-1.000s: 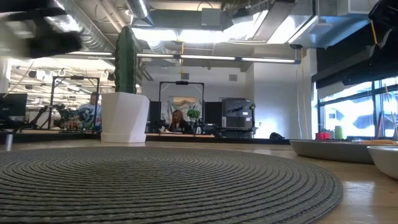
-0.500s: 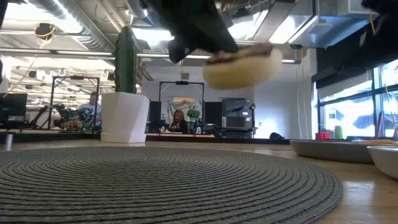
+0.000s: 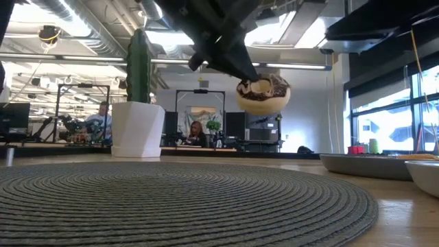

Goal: Pick & Place donuts
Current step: Put the large black donut on the light gray plate

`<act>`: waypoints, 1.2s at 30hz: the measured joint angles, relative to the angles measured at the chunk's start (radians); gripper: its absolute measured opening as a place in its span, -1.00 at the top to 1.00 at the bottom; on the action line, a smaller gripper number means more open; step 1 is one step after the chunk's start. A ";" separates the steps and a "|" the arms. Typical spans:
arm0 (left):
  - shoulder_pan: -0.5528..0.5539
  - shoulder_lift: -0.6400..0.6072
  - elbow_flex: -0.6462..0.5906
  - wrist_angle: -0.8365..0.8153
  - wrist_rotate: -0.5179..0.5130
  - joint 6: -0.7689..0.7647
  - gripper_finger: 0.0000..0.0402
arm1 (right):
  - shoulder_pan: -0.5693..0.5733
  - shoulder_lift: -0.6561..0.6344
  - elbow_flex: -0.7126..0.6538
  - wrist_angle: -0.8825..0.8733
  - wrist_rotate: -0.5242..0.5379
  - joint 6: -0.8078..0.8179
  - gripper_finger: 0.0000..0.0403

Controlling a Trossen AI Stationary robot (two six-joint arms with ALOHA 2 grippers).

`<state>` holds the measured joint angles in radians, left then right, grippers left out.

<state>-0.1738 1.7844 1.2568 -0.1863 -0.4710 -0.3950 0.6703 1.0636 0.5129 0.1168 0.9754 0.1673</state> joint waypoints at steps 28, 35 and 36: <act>0.019 0.001 -0.001 0.042 -0.131 0.024 0.94 | -0.257 0.345 0.000 0.450 -0.236 -0.181 0.04; 0.019 0.001 -0.001 0.058 -0.108 0.024 0.94 | -0.272 0.356 0.000 0.467 -0.185 -0.199 0.17; 0.018 0.001 -0.001 0.060 -0.104 0.024 0.94 | -0.272 0.356 0.000 0.467 -0.174 -0.203 0.18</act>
<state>-0.1555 1.7851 1.2560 -0.1260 -0.5752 -0.3710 0.3980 1.4193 0.5125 0.5840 0.8017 -0.0361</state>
